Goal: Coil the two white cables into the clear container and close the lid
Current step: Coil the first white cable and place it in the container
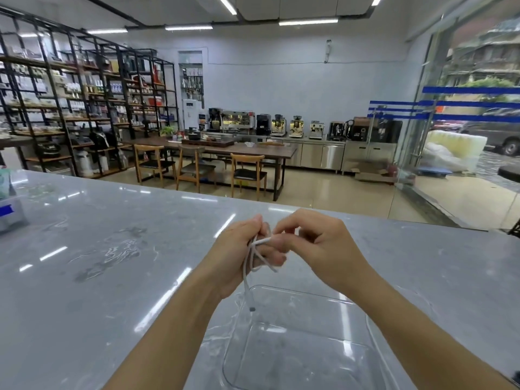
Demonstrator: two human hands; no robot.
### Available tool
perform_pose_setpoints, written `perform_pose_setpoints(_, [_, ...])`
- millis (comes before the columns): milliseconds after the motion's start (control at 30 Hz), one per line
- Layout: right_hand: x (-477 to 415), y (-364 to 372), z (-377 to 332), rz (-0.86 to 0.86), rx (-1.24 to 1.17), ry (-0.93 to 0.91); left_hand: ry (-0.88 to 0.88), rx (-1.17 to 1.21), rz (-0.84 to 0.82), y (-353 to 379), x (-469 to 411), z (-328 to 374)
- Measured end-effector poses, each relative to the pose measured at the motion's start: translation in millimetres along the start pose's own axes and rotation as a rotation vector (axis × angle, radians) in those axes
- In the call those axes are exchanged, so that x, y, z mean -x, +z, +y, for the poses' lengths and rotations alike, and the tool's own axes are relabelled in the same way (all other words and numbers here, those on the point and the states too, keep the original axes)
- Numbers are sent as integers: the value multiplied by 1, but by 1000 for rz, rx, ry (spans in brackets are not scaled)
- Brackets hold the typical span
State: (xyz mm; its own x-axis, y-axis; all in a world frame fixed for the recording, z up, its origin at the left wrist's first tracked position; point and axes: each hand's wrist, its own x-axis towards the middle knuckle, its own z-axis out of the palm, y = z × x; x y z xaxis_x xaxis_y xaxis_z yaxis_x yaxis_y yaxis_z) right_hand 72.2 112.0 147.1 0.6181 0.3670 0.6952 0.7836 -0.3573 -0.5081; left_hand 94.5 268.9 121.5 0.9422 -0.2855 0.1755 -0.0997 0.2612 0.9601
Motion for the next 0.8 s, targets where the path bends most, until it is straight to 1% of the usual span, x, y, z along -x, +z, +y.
perform_pose_setpoints(67, [4,-2,5,-54,-8,-2,22,172,170,-7,-5,-3])
perform_pose_setpoints(133, [12,-3,14,-154,61,25,57,399,248,-18,-9,-3])
perform_pose_setpoints(200, [18,-3,27,-261,153,183,57,612,229,-30,-10,0])
perform_pose_setpoints(267, [18,-7,38,-349,144,395,42,702,149,-38,-8,1])
perform_pose_setpoints(333, [17,-10,46,-381,-15,574,38,698,35,-43,-6,0])
perform_pose_setpoints(400, [16,-13,50,-407,-193,664,32,651,-52,-44,-4,-2])
perform_pose_setpoints(533, [13,-12,52,-460,-595,651,9,553,-139,-43,-4,-4])
perform_pose_setpoints(600, [10,-10,51,-439,-809,615,7,527,-141,-42,-4,-6])
perform_pose_setpoints(633, [10,-10,50,-399,-869,593,9,524,-136,-42,-4,-6])
perform_pose_setpoints(667, [9,-10,51,-341,-877,584,12,528,-131,-42,-4,-6])
perform_pose_setpoints(700, [8,-11,53,-273,-820,594,16,529,-131,-44,-4,-6])
perform_pose_setpoints(733, [8,-13,56,-205,-686,609,20,518,-137,-46,-4,-6])
perform_pose_setpoints(800, [8,-15,65,-75,-244,621,31,440,-182,-46,-1,-6])
